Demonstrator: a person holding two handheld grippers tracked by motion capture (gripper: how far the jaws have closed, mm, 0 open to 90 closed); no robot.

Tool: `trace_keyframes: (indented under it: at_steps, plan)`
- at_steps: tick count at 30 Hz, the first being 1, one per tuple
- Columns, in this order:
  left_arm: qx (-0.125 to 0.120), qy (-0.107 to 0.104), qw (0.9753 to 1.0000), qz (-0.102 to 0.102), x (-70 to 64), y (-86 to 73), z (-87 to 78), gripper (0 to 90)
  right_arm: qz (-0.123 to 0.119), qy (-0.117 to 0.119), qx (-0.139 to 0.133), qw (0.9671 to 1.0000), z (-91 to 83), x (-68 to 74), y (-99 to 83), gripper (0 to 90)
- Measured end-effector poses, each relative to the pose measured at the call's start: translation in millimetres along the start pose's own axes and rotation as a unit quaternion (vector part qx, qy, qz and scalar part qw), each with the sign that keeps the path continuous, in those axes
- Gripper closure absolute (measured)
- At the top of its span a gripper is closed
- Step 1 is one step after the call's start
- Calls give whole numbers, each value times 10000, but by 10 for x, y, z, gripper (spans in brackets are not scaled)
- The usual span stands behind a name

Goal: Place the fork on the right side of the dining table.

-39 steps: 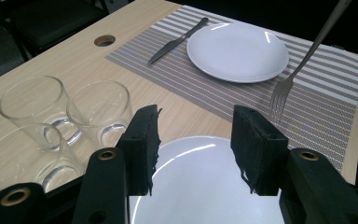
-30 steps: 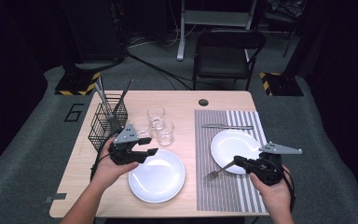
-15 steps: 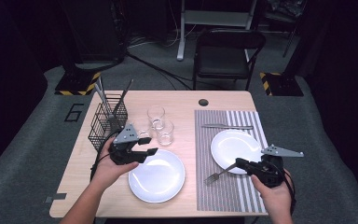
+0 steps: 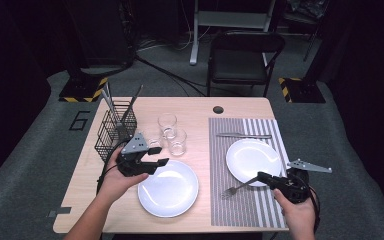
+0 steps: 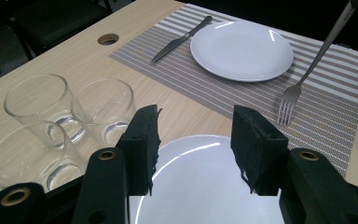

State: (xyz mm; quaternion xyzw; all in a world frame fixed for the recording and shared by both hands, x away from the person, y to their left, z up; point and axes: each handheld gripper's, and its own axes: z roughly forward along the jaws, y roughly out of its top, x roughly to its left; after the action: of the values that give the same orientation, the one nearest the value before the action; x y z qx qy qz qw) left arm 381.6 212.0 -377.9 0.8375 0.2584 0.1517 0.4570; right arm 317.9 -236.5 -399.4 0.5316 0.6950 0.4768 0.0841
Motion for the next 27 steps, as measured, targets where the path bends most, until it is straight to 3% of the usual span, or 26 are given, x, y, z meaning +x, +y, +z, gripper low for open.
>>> trace_keyframes:
  at_steps: [27]
  plan:
    - [26, 48, 10000, 20, -4, 0, -2, 515, 789, -235, -229, 9963, -44, -326, -246, 835]
